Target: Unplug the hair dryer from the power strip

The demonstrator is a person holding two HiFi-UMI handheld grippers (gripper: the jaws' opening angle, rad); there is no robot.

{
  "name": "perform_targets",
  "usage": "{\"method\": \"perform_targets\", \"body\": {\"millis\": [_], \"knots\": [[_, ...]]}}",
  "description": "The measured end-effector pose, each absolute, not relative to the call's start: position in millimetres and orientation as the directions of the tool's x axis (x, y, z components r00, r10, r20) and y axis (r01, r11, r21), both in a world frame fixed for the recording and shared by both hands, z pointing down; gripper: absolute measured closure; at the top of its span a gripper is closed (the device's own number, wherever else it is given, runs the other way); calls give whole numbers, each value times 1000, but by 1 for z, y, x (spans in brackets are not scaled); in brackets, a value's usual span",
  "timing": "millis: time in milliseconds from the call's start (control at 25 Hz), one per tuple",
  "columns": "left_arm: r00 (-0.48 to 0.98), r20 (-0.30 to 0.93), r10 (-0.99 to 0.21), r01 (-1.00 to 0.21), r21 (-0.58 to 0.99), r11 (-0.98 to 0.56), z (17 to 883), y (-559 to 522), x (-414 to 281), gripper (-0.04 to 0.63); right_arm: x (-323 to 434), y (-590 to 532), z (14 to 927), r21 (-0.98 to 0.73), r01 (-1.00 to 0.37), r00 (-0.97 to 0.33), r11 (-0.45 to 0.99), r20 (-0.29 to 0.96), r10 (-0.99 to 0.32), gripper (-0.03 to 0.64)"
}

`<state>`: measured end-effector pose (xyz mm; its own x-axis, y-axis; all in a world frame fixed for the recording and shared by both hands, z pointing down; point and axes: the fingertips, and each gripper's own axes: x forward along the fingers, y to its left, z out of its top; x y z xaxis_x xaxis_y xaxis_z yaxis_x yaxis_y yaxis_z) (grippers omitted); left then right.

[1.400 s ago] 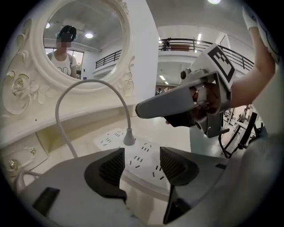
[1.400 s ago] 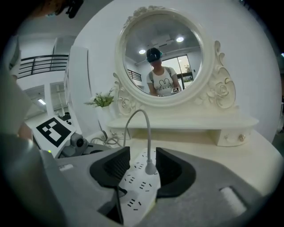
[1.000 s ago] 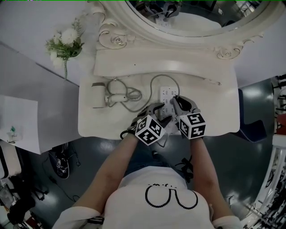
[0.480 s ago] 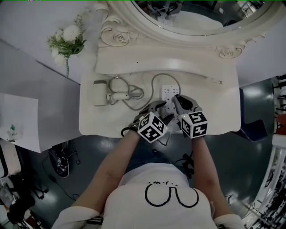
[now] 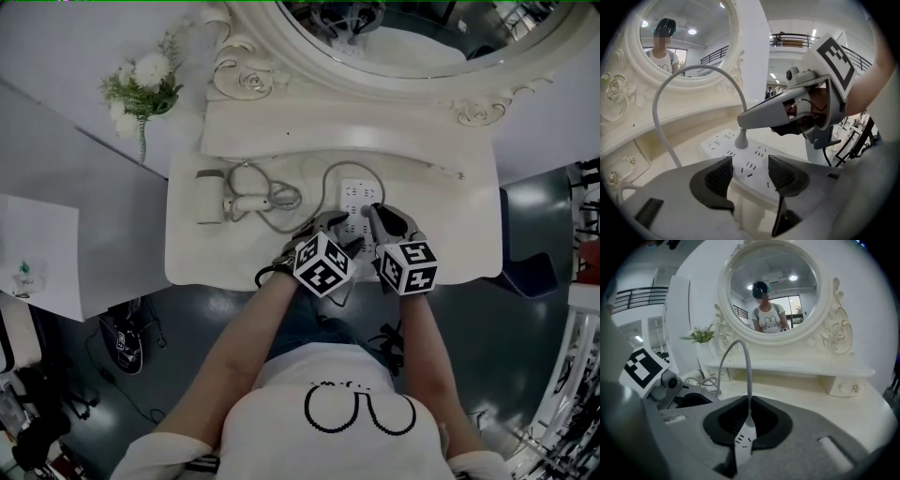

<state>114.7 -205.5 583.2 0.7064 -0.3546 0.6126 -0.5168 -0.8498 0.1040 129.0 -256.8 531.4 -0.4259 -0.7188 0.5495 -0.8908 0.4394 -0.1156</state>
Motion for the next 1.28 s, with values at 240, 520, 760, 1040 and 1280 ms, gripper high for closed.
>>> {"method": "perform_targets", "body": {"millis": [240,520,760,1040,1280], "knots": [[712,621,-328,-488,102,-867,582,-205,116,357,116,-266,531,-36,-858,-436,512,578,-690,595],[701,626,-342,-499,89,-862,584,-206,117,357,137,-262,532,-146,-899,-420,413,554,-719,595],[712,634,-304,-471,110,-875,583,-203,118,357,130,-255,529,-56,-898,-388,437,570,-724,595],[694,644,-323,-489,93,-867,584,-206,120,357,132,-265,531,-52,-887,-403,460,574,-713,595],[706,642,-300,-469,105,-877,584,-206,121,357,138,-253,528,-56,-906,-376,420,565,-735,595]]}}
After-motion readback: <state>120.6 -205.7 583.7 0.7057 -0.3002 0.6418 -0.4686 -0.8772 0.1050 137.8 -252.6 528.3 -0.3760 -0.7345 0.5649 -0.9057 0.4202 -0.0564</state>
